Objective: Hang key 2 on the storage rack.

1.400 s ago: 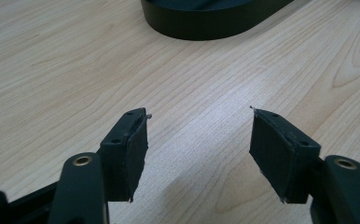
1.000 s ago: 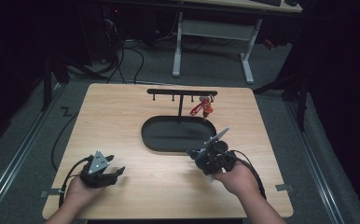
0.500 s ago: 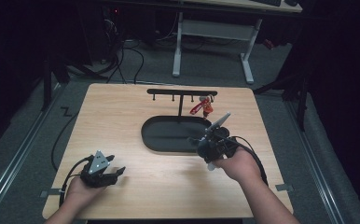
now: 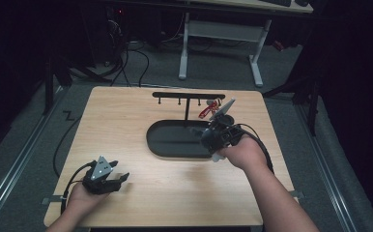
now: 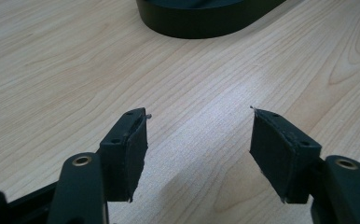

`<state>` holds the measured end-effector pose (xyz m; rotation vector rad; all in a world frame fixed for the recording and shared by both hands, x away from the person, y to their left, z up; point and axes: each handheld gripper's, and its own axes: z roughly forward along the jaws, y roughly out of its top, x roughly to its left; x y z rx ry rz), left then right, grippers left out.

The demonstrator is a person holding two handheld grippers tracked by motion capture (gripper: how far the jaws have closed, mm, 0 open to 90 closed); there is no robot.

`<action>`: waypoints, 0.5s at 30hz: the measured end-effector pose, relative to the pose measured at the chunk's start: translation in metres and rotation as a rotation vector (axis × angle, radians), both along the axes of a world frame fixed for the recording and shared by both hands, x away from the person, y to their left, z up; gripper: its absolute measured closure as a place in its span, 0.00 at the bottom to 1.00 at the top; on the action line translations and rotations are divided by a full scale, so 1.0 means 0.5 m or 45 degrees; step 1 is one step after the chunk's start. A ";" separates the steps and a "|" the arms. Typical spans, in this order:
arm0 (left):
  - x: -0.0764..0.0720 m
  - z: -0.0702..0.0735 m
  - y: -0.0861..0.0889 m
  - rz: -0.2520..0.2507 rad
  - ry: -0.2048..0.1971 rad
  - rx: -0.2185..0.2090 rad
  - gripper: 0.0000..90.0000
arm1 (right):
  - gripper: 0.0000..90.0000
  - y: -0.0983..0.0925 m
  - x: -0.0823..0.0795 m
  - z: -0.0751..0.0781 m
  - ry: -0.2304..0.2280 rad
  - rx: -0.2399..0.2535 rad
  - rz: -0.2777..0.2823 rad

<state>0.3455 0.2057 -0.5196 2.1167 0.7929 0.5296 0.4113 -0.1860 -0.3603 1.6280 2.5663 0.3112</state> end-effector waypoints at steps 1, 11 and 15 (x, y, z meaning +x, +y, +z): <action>0.000 0.000 0.000 0.000 -0.001 0.000 0.41 | 0.53 0.002 0.005 0.003 -0.007 -0.001 0.004; 0.000 0.000 0.001 -0.002 -0.001 0.003 0.41 | 0.53 0.011 0.042 0.030 -0.015 -0.011 0.002; 0.000 0.000 0.001 -0.004 0.001 0.002 0.41 | 0.53 0.014 0.052 0.049 -0.028 -0.027 -0.007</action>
